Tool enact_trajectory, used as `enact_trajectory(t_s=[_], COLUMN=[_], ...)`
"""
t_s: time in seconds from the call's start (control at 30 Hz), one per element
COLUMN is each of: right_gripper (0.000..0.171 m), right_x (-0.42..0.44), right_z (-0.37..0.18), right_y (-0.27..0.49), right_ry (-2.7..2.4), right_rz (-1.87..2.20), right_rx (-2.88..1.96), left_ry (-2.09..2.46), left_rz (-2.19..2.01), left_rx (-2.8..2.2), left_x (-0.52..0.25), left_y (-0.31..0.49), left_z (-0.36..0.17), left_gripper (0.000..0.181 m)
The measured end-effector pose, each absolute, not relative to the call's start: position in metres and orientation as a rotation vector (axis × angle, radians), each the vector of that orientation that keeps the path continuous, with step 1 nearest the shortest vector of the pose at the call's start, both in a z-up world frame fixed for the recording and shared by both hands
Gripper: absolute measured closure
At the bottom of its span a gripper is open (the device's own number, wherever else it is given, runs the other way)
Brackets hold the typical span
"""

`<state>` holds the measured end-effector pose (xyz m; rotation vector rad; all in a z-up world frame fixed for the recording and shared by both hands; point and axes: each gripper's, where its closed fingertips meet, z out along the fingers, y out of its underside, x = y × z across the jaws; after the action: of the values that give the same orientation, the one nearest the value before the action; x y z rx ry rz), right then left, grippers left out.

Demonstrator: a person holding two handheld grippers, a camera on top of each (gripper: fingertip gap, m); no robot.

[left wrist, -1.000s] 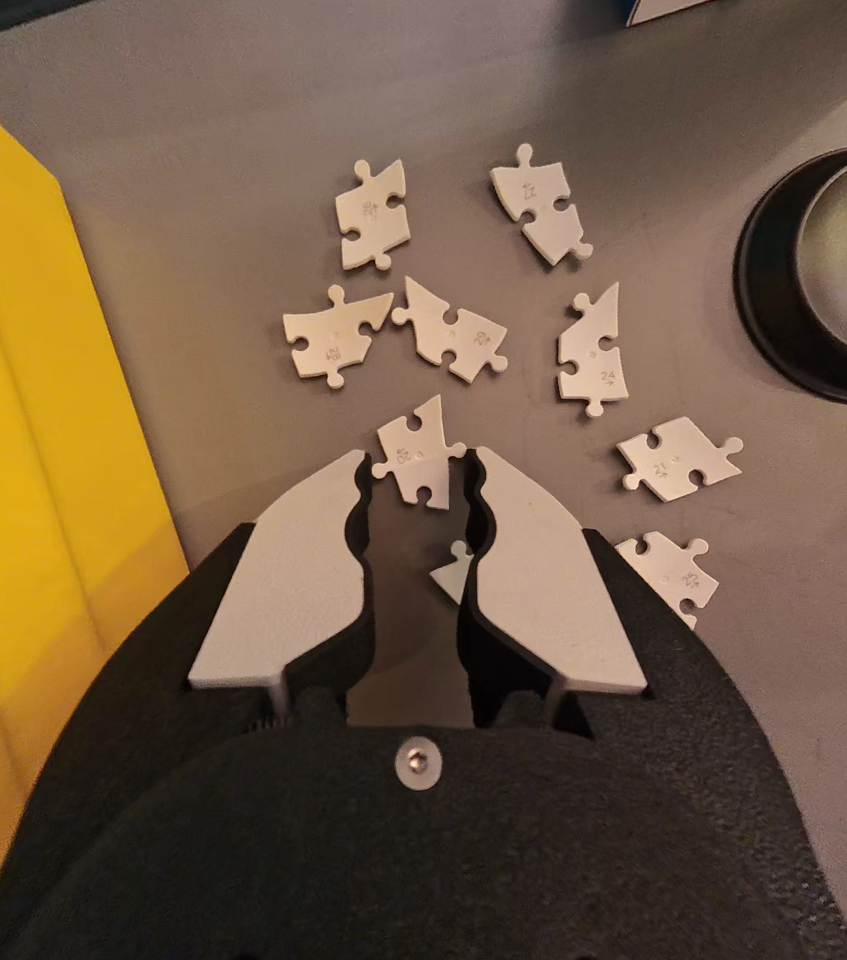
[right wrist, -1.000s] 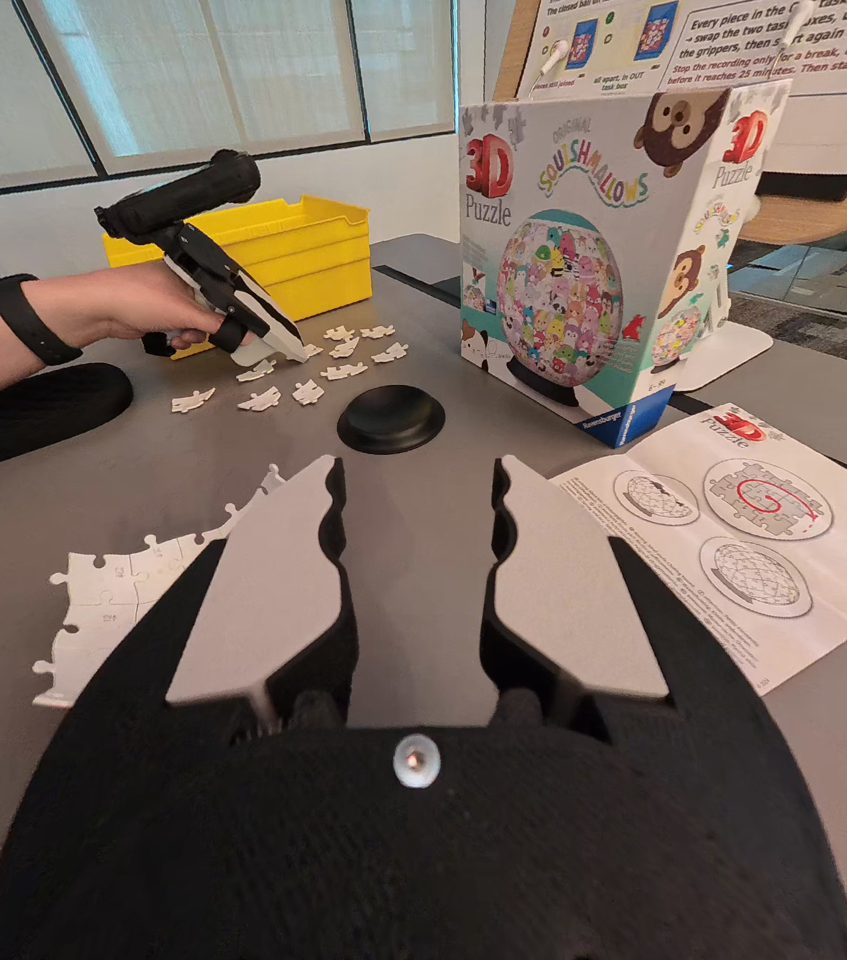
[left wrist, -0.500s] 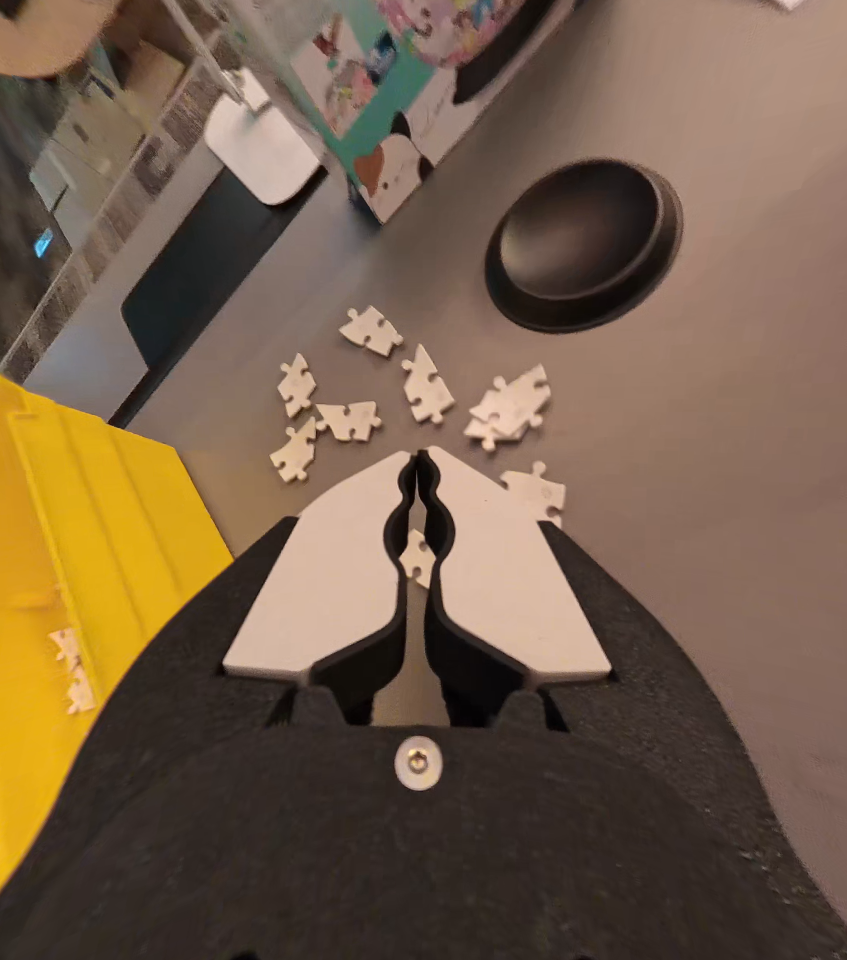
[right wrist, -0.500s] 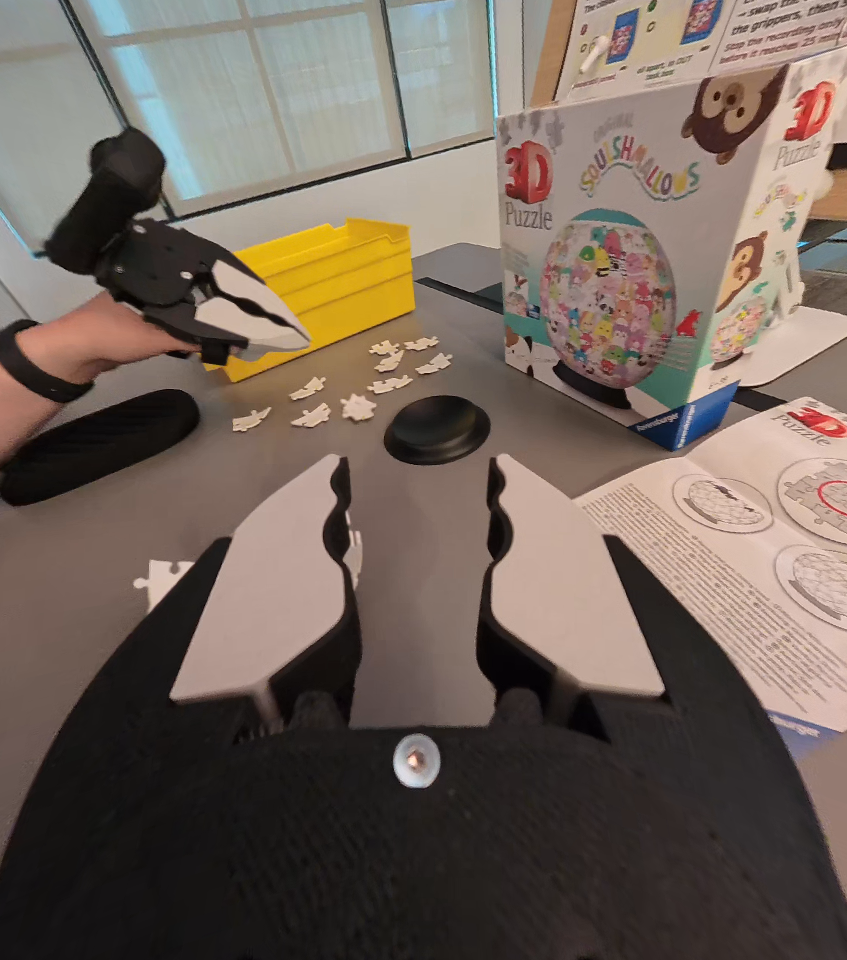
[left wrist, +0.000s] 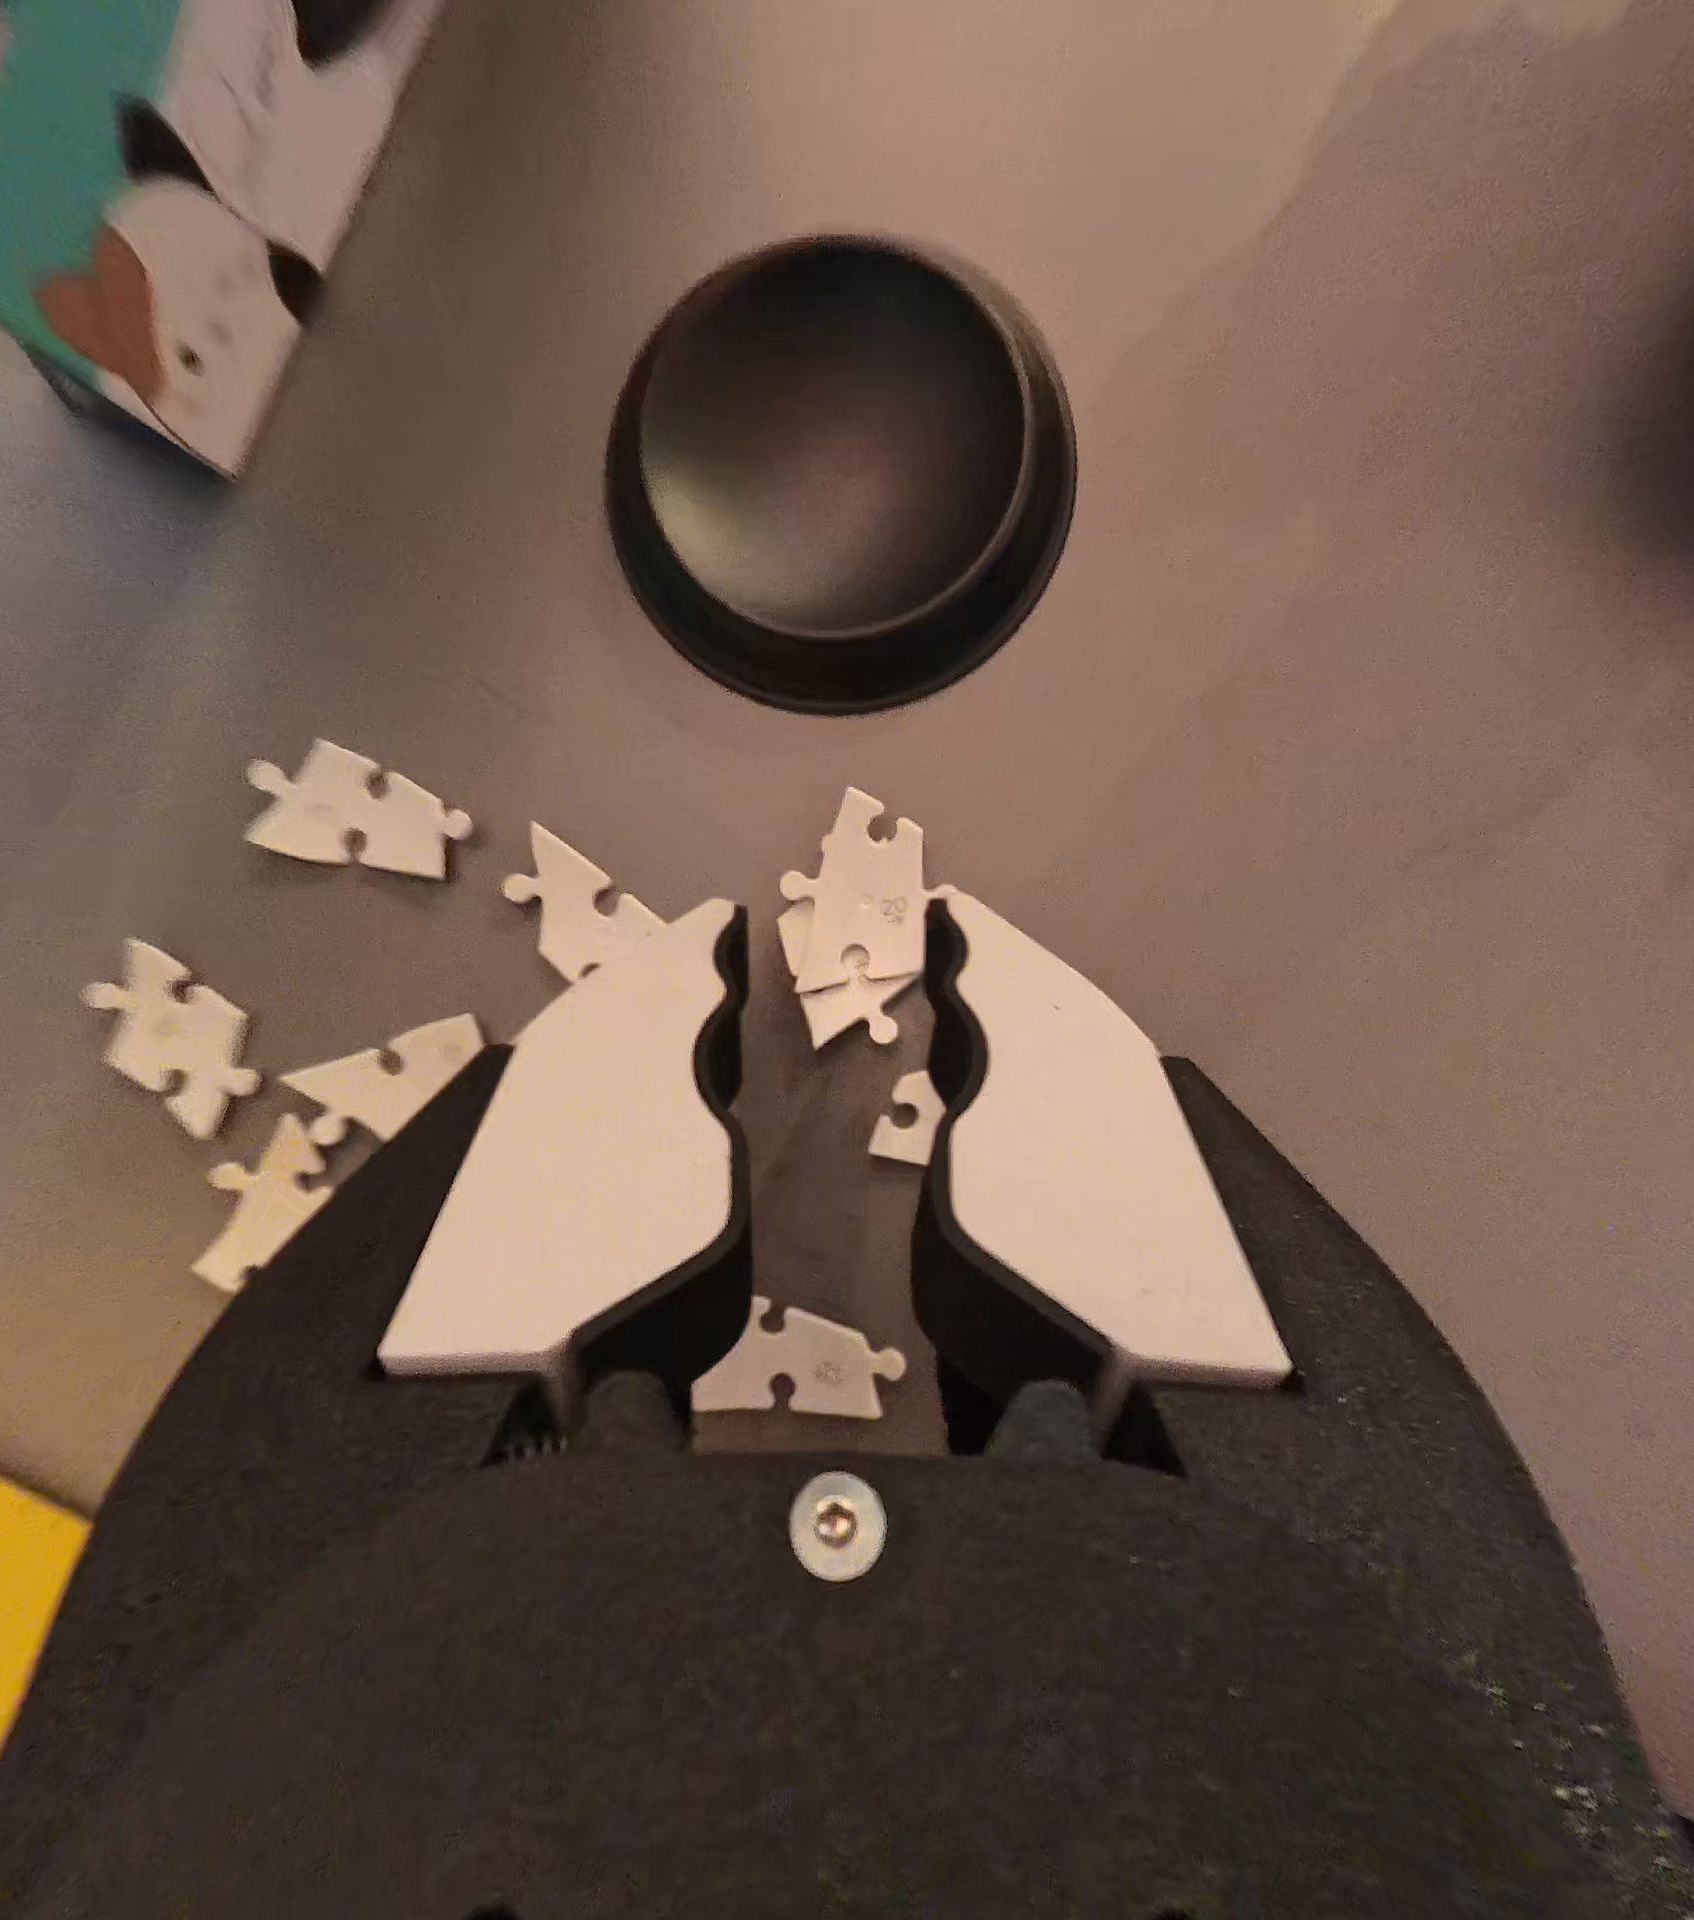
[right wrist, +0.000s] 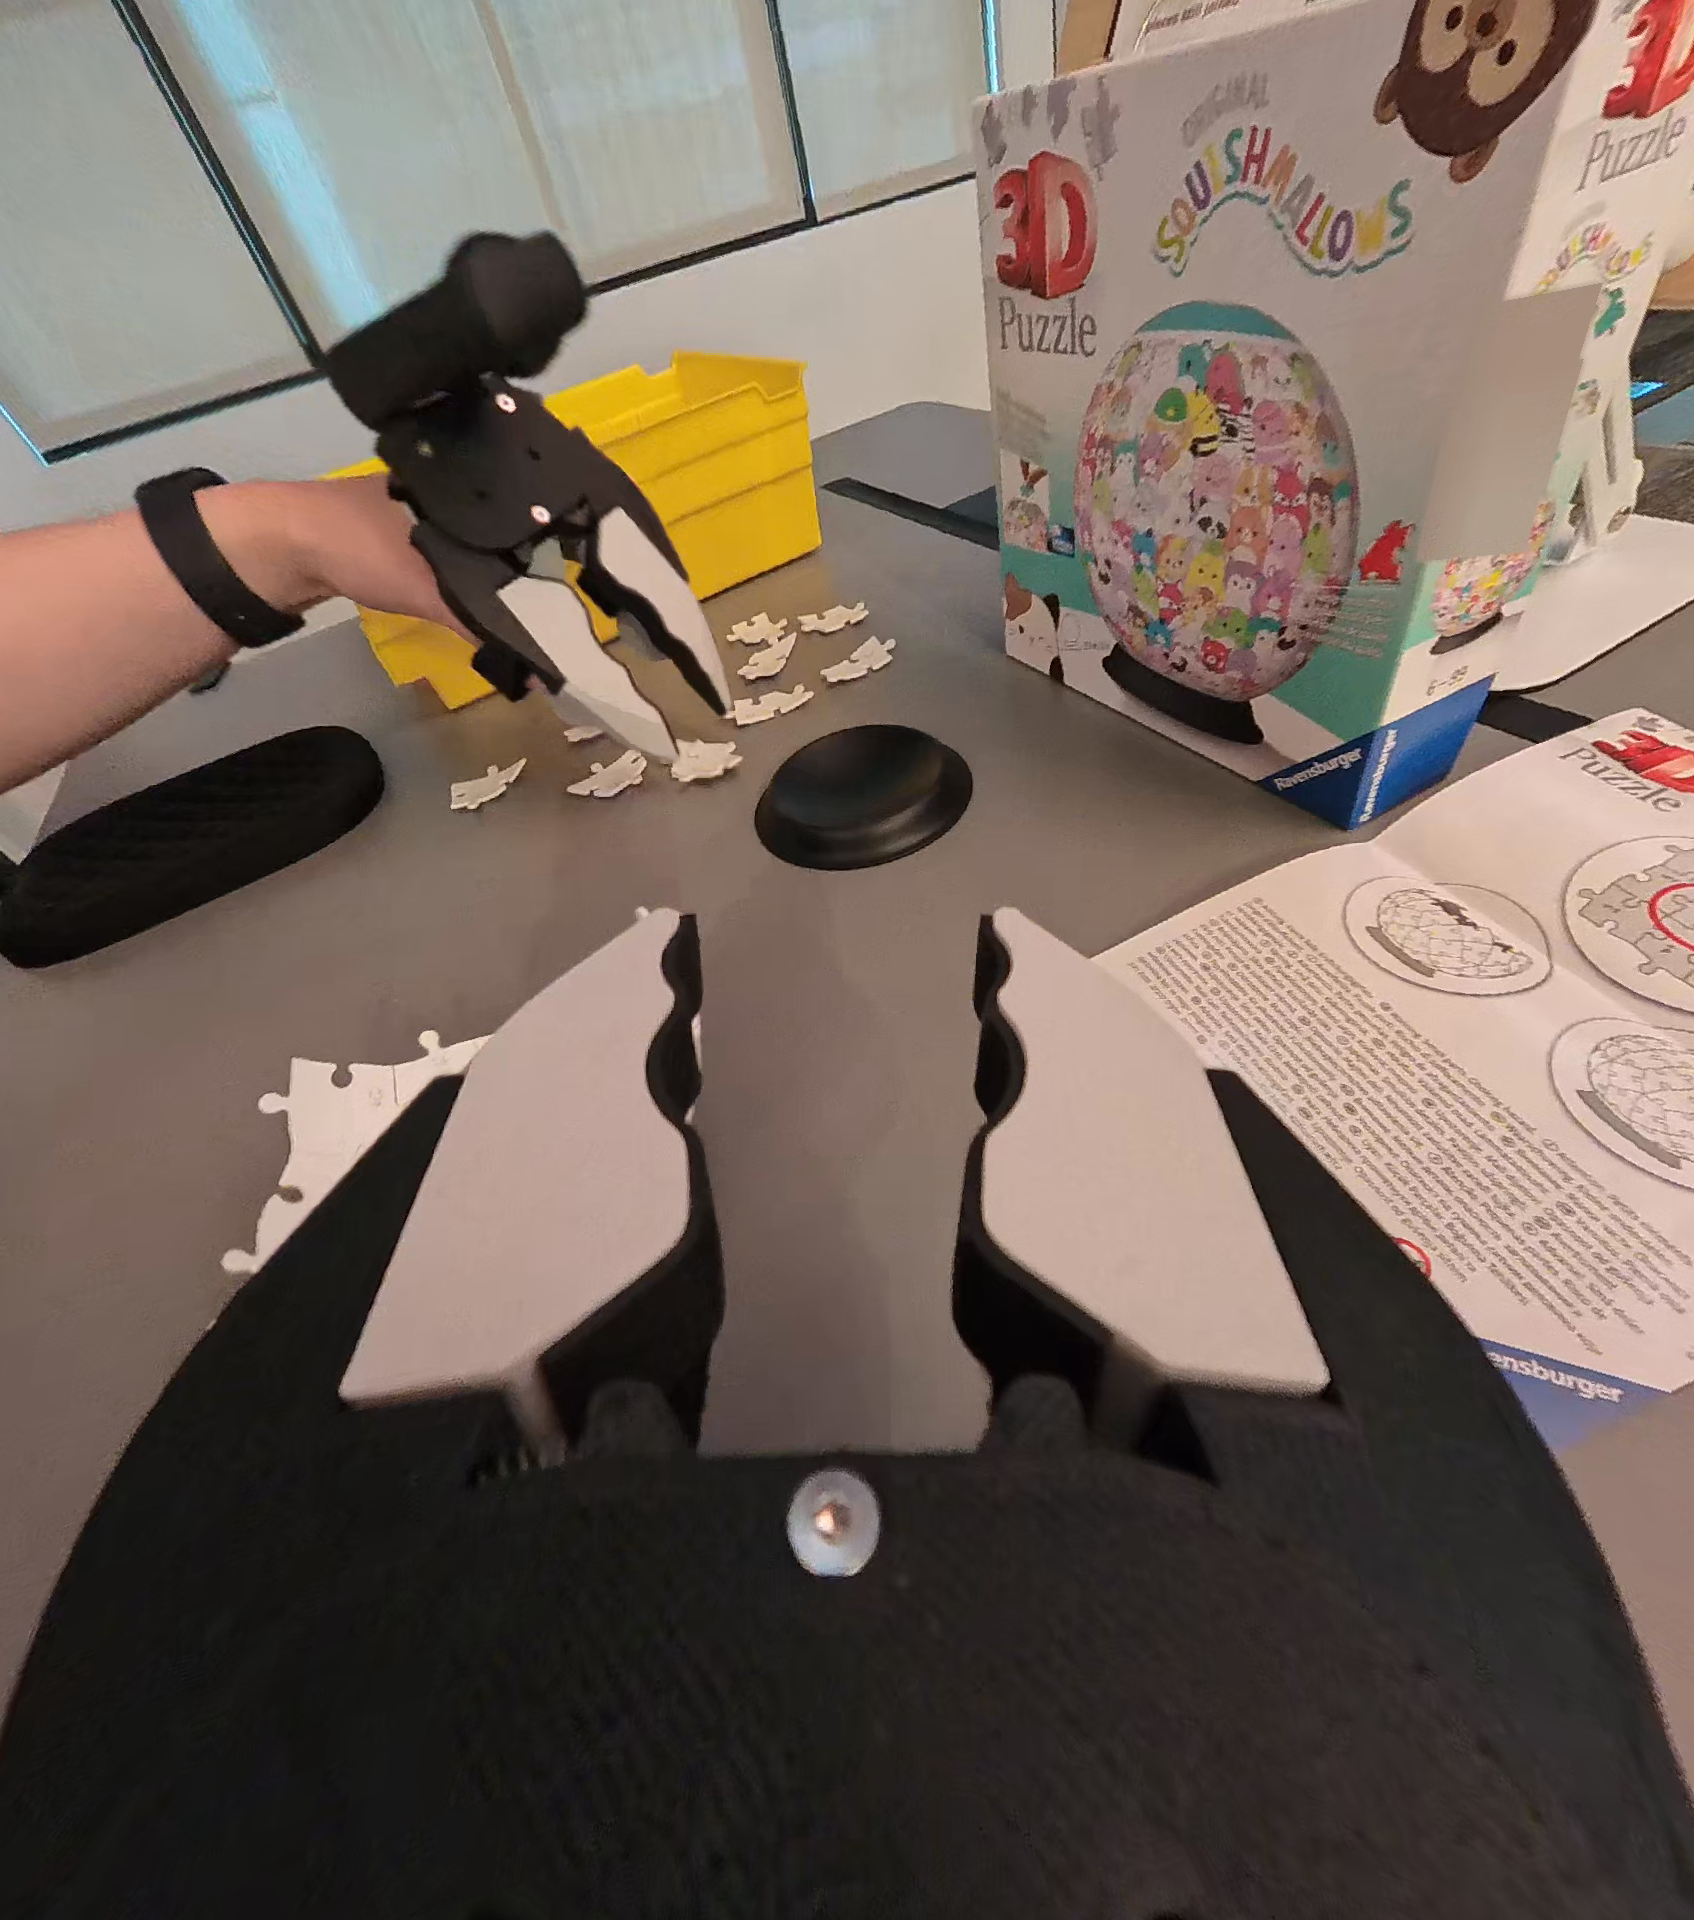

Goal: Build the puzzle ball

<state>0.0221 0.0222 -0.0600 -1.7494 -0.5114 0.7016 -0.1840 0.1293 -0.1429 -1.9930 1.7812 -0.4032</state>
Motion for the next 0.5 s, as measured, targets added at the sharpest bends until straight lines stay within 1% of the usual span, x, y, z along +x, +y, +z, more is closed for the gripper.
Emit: enact_trajectory(t_s=[0.03, 0.07, 0.17, 0.27, 0.5], right_gripper=[0.12, 0.12, 0.12, 0.12, 0.12], right_x=[0.022, 0.023, 0.024, 0.024, 0.023], right_z=[-0.06, -0.06, -0.059, -0.059, -0.059], right_y=[0.022, 0.022, 0.023, 0.022, 0.021], right_ry=[-0.514, -0.514, -0.508, -0.506, -0.514], right_rz=[0.7, 0.697, 0.708, 0.719, 0.717], right_rx=[-1.751, -1.753, -1.754, -1.755, -1.76], left_ry=[1.787, 1.799, 1.778, 1.788, 1.736], left_rz=[-0.408, -0.404, -0.38, -0.409, -0.468], left_rx=[-2.018, -2.009, -1.899, -1.91, -1.937], left_x=[-0.184, -0.183, -0.175, -0.173, -0.172], left_y=[0.128, 0.127, 0.129, 0.126, 0.129], left_z=[-0.149, -0.154, -0.151, -0.155, -0.152], left_gripper=[0.143, 0.142, 0.144, 0.154, 0.155])
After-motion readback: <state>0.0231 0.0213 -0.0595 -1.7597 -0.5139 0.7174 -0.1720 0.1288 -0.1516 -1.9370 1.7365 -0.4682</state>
